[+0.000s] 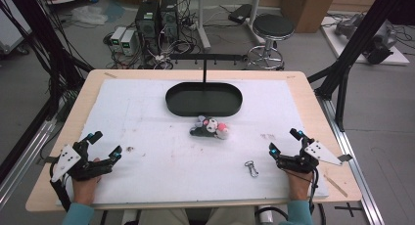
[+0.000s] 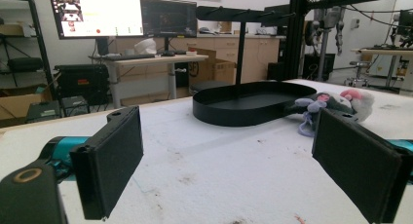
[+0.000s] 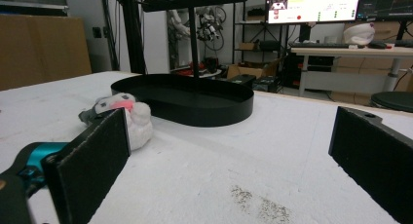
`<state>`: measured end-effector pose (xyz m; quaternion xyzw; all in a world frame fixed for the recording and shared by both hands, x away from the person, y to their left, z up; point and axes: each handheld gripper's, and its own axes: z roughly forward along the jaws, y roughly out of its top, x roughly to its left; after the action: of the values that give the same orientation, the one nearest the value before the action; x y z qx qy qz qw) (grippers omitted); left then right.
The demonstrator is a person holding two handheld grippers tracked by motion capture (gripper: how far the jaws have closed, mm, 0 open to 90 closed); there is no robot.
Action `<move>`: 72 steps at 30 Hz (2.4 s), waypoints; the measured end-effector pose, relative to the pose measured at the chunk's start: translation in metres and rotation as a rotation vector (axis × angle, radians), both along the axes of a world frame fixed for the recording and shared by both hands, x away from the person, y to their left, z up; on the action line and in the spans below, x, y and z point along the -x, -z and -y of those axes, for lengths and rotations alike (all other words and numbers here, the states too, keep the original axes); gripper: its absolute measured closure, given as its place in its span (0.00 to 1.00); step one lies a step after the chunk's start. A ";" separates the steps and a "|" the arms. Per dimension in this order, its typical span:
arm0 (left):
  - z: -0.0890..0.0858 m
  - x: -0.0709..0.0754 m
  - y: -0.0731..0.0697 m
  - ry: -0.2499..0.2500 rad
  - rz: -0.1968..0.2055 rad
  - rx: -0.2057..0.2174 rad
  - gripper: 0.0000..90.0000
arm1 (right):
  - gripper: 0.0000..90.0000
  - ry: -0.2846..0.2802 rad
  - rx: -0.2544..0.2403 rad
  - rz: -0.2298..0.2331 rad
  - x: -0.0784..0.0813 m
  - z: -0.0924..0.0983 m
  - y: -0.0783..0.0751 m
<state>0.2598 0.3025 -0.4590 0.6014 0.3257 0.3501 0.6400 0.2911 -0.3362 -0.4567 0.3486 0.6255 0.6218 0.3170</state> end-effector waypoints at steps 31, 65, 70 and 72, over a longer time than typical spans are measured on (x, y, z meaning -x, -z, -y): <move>0.001 0.000 0.000 0.000 0.000 0.000 0.13 | 0.01 0.009 -0.024 -0.027 -0.002 0.006 -0.003; 0.001 0.000 0.000 -0.001 0.001 -0.006 0.13 | 0.01 -0.296 0.241 -0.099 -0.048 -0.044 -0.099; 0.001 0.000 0.000 -0.001 0.002 -0.009 0.13 | 0.01 -0.364 0.280 -0.119 -0.059 -0.055 -0.105; 0.001 0.000 0.000 -0.001 0.003 -0.009 0.13 | 0.01 -0.408 0.324 -0.148 -0.067 -0.063 -0.111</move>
<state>0.2598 0.3017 -0.4589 0.6036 0.3236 0.3527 0.6376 0.3580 -0.2729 -0.3454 0.2045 0.7957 0.5375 0.1900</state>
